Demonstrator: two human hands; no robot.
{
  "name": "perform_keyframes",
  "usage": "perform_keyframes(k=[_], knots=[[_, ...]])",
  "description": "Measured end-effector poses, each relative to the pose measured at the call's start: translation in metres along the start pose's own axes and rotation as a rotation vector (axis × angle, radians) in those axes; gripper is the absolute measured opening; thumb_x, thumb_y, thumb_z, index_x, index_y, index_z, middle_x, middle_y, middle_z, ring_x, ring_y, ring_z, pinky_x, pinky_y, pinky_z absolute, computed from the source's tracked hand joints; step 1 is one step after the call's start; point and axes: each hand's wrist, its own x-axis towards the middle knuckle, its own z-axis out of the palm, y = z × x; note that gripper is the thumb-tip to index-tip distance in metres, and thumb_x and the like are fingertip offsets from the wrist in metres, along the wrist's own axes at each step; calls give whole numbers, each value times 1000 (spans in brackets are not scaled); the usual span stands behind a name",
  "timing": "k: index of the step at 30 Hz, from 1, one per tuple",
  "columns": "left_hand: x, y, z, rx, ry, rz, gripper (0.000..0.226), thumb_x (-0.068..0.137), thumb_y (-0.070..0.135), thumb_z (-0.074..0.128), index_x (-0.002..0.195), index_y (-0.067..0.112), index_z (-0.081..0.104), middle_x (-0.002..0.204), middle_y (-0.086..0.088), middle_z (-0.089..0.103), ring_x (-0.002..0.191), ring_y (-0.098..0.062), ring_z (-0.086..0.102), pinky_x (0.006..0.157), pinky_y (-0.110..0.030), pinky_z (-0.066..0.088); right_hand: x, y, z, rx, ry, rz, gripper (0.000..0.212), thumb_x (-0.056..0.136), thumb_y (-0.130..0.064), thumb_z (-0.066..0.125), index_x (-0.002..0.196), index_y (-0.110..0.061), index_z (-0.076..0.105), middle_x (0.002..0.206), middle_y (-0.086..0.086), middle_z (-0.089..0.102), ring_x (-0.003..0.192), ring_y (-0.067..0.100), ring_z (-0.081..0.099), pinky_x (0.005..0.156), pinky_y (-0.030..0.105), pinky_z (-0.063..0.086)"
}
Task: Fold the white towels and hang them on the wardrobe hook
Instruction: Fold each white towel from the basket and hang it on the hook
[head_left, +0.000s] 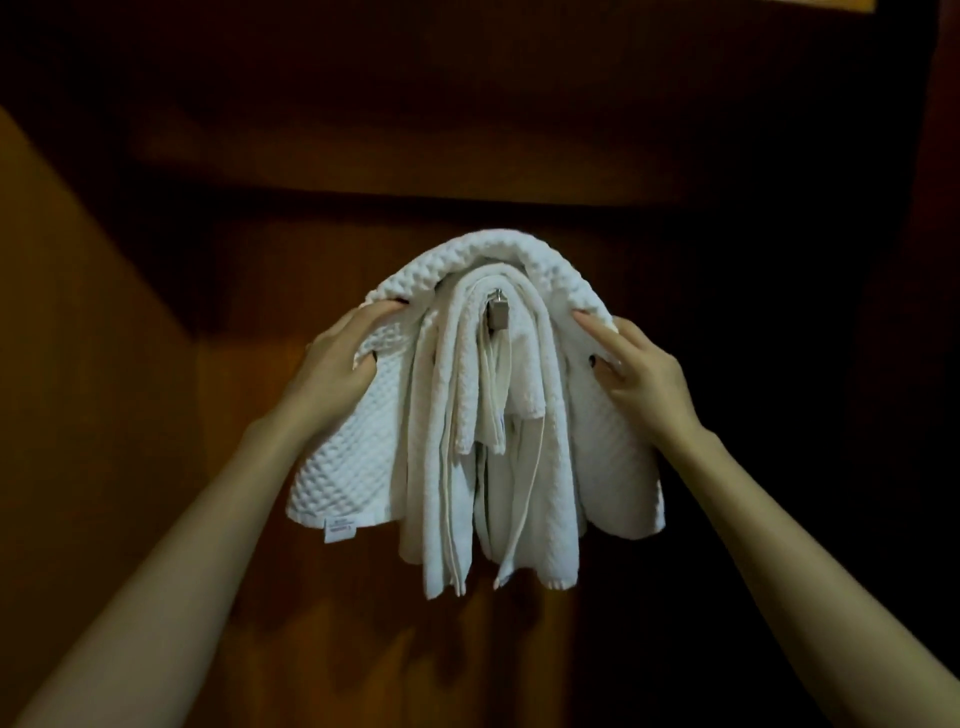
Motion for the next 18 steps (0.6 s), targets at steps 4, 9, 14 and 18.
perform_keyframes(k=[4, 9, 14, 18], knots=[[-22, 5, 18, -4, 4, -1, 71, 89, -1, 46, 134, 52, 34, 146, 8, 41, 95, 8, 46, 82, -21, 38, 8, -5, 0, -22, 9, 31, 65, 91, -5, 57, 144, -37, 41, 140, -4, 53, 96, 23, 65, 66, 40, 57], [-51, 9, 40, -82, 30, -16, 81, 92, 8, 54, 141, 60, 15, 155, 5, 27, 126, -7, 42, 94, -33, 38, -14, -11, 9, -17, -167, 76, 84, 89, -4, 60, 148, -49, 20, 154, -5, 36, 86, 13, 64, 65, 32, 55], [-96, 4, 61, -113, 15, -174, 85, 93, 8, 54, 141, 61, 8, 155, -4, 28, 133, -32, 40, 97, -42, 41, -45, -16, 14, 119, -242, 214, 88, 90, -1, 57, 147, -53, 15, 141, 0, 40, 84, 17, 56, 71, 36, 55], [-115, 3, 55, -57, 44, -137, 90, 92, 4, 53, 142, 59, 1, 105, -9, 61, 61, -28, 59, 52, -39, 46, -65, -15, 14, 193, -180, 263, 81, 90, 5, 53, 150, -42, 24, 127, -2, 54, 98, 14, 56, 82, 31, 52]])
